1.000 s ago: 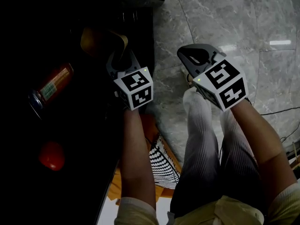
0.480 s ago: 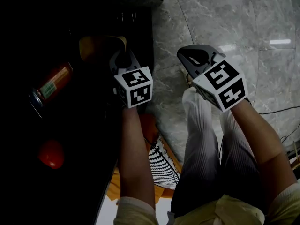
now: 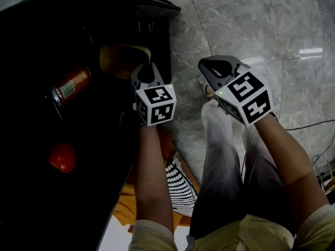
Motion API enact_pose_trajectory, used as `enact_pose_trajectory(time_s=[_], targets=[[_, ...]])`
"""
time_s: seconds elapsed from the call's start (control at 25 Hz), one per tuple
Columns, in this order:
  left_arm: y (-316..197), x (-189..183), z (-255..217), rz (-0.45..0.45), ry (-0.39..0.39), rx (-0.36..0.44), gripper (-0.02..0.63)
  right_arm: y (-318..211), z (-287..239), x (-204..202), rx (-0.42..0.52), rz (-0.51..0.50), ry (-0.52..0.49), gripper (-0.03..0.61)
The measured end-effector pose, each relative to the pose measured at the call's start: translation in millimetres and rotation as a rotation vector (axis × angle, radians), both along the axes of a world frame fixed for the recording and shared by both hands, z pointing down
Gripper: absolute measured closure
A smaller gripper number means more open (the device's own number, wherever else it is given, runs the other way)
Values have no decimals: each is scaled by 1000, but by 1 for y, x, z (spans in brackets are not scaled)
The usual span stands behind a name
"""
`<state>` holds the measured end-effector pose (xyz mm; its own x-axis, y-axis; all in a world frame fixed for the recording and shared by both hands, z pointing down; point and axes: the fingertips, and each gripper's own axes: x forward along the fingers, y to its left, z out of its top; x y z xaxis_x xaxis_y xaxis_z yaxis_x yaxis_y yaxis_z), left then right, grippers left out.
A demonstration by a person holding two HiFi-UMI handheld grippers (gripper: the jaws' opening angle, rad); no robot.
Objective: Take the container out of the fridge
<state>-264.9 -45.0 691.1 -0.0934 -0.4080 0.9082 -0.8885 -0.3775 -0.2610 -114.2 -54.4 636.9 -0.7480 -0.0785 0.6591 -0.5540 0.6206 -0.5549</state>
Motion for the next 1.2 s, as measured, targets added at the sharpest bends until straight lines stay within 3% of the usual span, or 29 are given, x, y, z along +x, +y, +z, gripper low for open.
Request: enact_pose_trajectory(time_s=[0.2, 0.88, 1.2], targets=[[6, 23, -16, 60, 26, -21, 586, -1, -21, 11, 16, 21, 6, 549], [43, 89, -71, 135, 103, -60, 586, 2, -100, 45, 44, 99, 2, 549], [45, 112, -105, 162, 124, -36, 586, 7, -127, 58, 64, 100, 17, 549]])
